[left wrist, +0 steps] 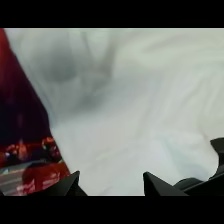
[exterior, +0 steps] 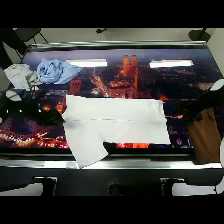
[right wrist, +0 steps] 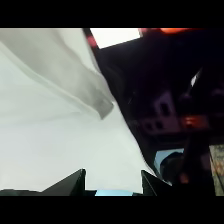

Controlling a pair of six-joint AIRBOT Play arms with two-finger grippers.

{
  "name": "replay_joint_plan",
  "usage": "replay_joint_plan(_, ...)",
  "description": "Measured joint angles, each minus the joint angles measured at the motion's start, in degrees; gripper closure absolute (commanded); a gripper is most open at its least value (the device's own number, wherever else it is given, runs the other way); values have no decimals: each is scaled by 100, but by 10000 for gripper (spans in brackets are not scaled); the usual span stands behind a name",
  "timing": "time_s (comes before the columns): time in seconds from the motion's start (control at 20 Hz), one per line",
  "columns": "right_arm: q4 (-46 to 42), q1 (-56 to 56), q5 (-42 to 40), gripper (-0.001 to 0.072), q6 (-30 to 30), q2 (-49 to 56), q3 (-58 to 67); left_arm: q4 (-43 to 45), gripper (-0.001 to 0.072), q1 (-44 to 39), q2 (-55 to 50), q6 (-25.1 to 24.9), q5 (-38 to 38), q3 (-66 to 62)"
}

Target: Fold the shirts.

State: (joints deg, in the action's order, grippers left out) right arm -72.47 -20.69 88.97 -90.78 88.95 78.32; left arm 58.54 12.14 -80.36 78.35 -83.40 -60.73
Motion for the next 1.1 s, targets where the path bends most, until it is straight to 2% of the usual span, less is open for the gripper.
replay_joint_plan(0.25, -83, -160, -378, 249, 116, -542, -1152, -289, 207, 15, 970, -354, 514, 2096)
replay_joint_plan(0.55, -85, -184, -577, 238, 173, -719, -1537, -597, 223, -442, 1248, -509, 1038, 3115)
replay_joint_plan(0.6, -87, -184, -573, 237, 188, -728, -1556, -693, 289, -538, 1266, -511, 1113, 3187)
replay_joint_plan(0.7, -144, -184, -542, 206, 216, -737, -1626, -787, 332, -680, 1279, -437, 1303, 3285)
replay_joint_plan(0.75, -190, -184, -522, 201, 234, -741, -1698, -837, 424, -726, 1285, -385, 1423, 3316)
replay_joint_plan(0.8, -216, -184, -507, 201, 238, -743, -1808, -839, 583, -758, 1285, -352, 1541, 3335)
replay_joint_plan(0.85, -227, -184, -511, 201, 264, -743, -1956, -813, 682, -776, 1285, -330, 1681, 3355)
replay_joint_plan(1.1, -74, -184, -866, 203, 455, -743, -2614, -861, 683, -820, 1296, -271, 1853, 3383)
